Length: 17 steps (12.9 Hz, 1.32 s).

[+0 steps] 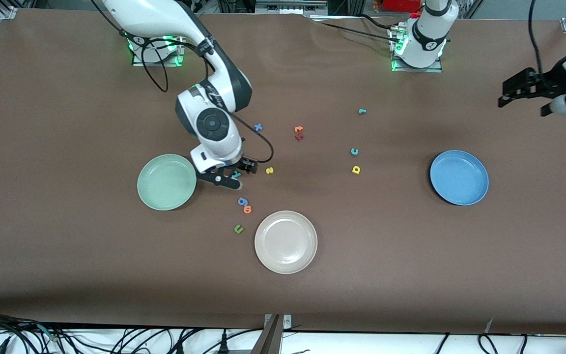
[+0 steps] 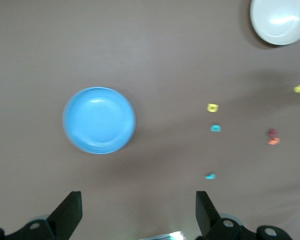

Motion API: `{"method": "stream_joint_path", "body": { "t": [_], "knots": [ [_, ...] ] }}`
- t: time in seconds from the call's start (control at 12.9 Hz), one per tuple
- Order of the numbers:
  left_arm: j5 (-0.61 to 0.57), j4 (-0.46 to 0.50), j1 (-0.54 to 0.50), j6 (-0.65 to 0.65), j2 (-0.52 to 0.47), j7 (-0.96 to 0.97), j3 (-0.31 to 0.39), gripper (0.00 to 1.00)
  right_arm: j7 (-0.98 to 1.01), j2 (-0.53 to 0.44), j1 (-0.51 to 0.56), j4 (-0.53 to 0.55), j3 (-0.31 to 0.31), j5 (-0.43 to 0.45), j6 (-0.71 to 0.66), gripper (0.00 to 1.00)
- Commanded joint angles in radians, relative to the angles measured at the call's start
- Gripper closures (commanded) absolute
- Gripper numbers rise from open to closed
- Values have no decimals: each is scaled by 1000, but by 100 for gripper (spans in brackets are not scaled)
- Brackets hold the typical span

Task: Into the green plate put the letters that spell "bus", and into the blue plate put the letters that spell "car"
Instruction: 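Grasp the yellow letter with the right gripper while the left gripper reaches letters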

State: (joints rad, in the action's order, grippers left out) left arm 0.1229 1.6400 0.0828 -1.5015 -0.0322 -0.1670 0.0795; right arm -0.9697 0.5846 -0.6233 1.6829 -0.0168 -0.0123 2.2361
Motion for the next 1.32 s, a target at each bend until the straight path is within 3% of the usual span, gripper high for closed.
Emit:
{"method": "stream_joint_path", "body": {
  "t": [0.0,0.08,0.31,0.54,0.77,0.93,1.24],
  "knots": [
    [90,188,0,-144,-40,-16,-4,1,-151,63,-44,-22,12,-3,112,20],
    [90,280,5,-228,-44,-16,-35,0,-182,78,-59,-25,12,-5,144,24],
    [80,426,6,-425,-41,42,-162,0,-315,133,-87,-28,12,-5,235,31],
    [78,457,12,-539,61,229,-242,0,-371,164,-98,-29,12,-14,246,37],
    [-1,458,106,-650,220,253,-242,1,-403,187,-127,-29,12,-14,284,47],
    [1,451,155,-701,287,408,-244,2,-403,187,-127,-29,12,-9,284,51],
    [-6,475,236,-896,408,477,-242,6,-402,186,-127,-29,12,-3,281,75]
  ]
}}
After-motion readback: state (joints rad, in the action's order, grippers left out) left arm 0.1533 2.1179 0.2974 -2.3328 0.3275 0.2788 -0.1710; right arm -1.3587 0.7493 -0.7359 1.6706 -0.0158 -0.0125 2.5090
